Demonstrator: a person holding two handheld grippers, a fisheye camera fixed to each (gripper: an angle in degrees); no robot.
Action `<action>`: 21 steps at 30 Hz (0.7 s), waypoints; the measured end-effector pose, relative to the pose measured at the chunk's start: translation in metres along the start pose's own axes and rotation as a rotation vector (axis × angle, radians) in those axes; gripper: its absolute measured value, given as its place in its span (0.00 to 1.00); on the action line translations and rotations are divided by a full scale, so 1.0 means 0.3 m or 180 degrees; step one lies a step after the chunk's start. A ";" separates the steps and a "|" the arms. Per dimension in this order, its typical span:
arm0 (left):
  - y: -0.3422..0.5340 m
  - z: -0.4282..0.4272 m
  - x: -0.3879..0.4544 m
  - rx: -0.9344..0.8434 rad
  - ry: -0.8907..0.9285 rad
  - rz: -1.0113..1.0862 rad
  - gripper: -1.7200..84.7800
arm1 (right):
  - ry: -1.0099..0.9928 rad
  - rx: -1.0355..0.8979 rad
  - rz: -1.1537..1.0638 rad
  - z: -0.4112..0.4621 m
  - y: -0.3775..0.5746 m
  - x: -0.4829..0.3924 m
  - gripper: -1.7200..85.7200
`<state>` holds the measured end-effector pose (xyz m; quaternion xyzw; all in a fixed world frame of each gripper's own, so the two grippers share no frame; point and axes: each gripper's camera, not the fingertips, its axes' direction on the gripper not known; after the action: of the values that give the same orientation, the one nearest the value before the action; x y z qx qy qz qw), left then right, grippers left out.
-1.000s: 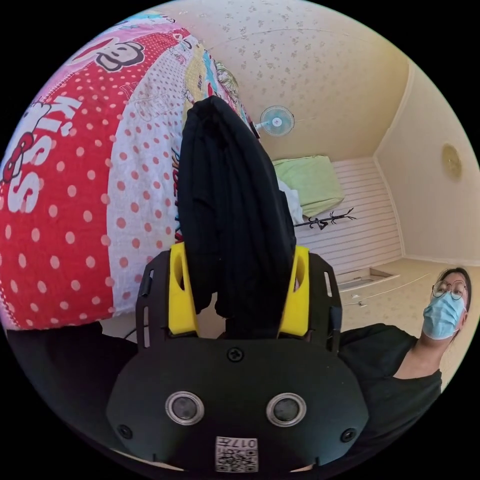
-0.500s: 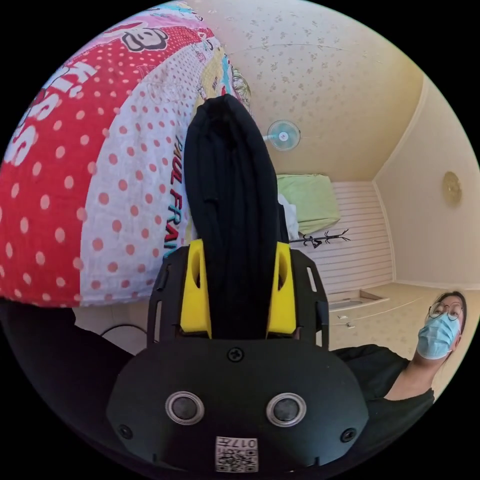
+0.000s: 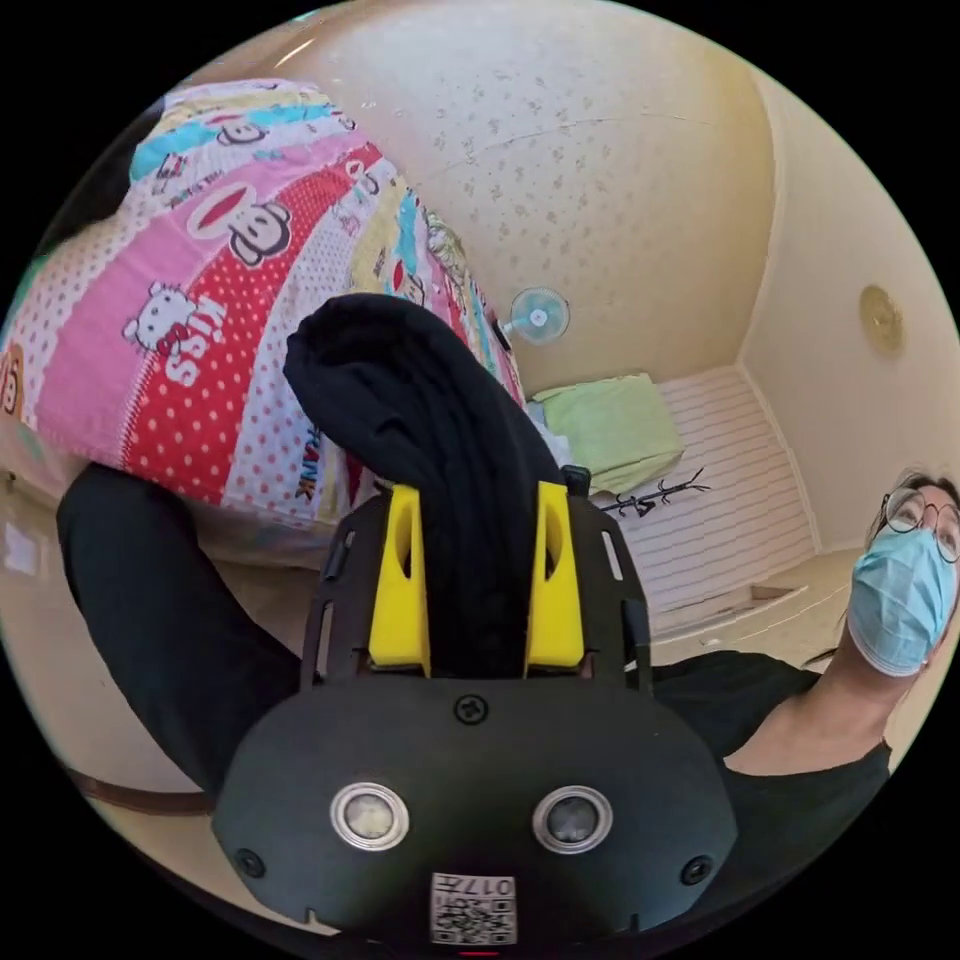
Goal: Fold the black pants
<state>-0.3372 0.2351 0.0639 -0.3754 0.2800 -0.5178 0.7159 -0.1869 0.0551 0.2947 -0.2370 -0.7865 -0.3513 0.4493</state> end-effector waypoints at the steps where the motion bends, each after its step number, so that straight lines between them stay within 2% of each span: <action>1: -0.025 -0.066 0.022 0.0189 -0.0043 0.0075 0.20 | -0.0026 -0.0062 -0.0053 0.023 -0.049 -0.013 0.15; 4: -0.106 -0.275 0.072 0.0692 -0.0169 0.0341 0.20 | -0.0060 -0.0383 -0.0523 0.182 -0.323 -0.109 0.15; 9: -0.306 -0.679 0.112 0.1495 -0.0591 0.0560 0.20 | -0.0049 -0.0715 -0.1208 0.620 -0.868 -0.289 0.16; 12: -0.461 -0.889 0.073 0.1731 -0.0958 0.0469 0.20 | -0.0027 -0.0761 -0.1133 0.881 -1.119 -0.297 0.17; 14: -0.580 -1.004 -0.081 0.1886 -0.1061 0.0209 0.20 | 0.0106 -0.0765 -0.0998 1.032 -1.234 -0.263 0.17; 16: -0.650 -1.048 -0.288 0.1926 -0.0977 -0.0243 0.20 | 0.0390 -0.0836 -0.0733 1.190 -1.322 -0.185 0.18; 19: -0.680 -1.027 -0.670 0.1816 -0.1265 -0.1114 0.21 | 0.1338 -0.1038 -0.0460 1.458 -1.332 0.016 0.20; 21: -0.661 -0.966 -0.827 0.1724 -0.1366 -0.1170 0.19 | 0.2120 -0.1379 -0.0273 1.631 -1.232 0.197 0.22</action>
<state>-0.7474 0.3633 0.0684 -0.3165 -0.0948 -0.6023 0.7267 -0.7343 0.1962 0.0497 -0.1664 -0.5146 -0.5852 0.6042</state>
